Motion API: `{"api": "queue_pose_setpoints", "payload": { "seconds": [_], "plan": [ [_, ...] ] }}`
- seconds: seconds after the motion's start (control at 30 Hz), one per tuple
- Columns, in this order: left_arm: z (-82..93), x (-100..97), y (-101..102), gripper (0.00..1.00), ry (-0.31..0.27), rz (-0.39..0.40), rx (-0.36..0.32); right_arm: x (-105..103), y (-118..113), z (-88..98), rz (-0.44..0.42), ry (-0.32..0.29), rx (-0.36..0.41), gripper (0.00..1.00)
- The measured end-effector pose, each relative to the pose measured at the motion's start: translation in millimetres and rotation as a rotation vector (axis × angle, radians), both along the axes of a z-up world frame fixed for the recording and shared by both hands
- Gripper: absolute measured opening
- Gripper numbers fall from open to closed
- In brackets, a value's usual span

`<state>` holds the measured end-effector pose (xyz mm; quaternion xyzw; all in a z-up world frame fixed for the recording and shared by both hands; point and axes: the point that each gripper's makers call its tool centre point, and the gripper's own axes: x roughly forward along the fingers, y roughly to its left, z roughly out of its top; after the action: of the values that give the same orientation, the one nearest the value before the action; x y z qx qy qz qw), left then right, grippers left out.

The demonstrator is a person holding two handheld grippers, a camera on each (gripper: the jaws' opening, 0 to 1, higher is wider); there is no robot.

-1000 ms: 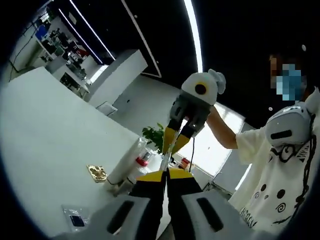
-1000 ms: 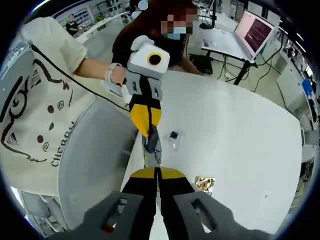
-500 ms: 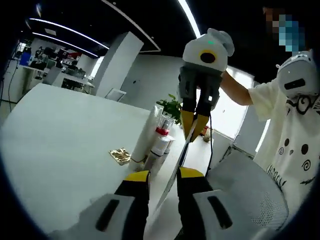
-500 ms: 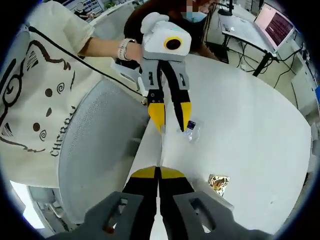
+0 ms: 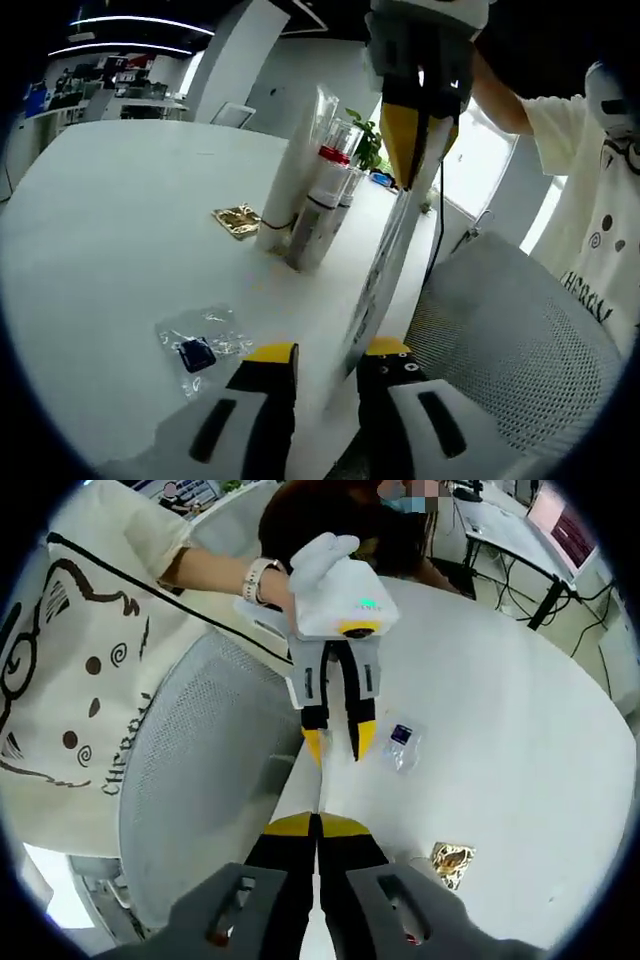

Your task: Arrange the skincare products in the storage area until every visible bottle or jar stands upright without overlapping.

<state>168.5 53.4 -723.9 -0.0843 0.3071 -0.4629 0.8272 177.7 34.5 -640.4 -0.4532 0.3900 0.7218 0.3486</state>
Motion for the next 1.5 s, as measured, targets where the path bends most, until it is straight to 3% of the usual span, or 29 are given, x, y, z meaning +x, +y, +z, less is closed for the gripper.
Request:
{"api": "queue_pose_setpoints", "payload": {
  "seconds": [0.33,0.47,0.83,1.5],
  "plan": [
    [-18.6,4.6,14.5,0.21,0.018,0.014,0.037,15.8,3.6,-5.2,-0.013,-0.015,0.002,0.01],
    [-31.1,6.6,20.5,0.21,0.020,0.008,0.097,28.3,7.2,-6.7,-0.034,-0.031,0.013,0.01],
    [-28.7,32.1,36.9,0.25,-0.017,0.086,0.115,49.7,13.7,-13.8,-0.032,-0.092,0.036,0.01],
    [-22.9,68.6,26.7,0.38,-0.057,0.124,0.083,94.8,35.5,-33.8,-0.054,-0.147,0.063,0.01]
  ]
}}
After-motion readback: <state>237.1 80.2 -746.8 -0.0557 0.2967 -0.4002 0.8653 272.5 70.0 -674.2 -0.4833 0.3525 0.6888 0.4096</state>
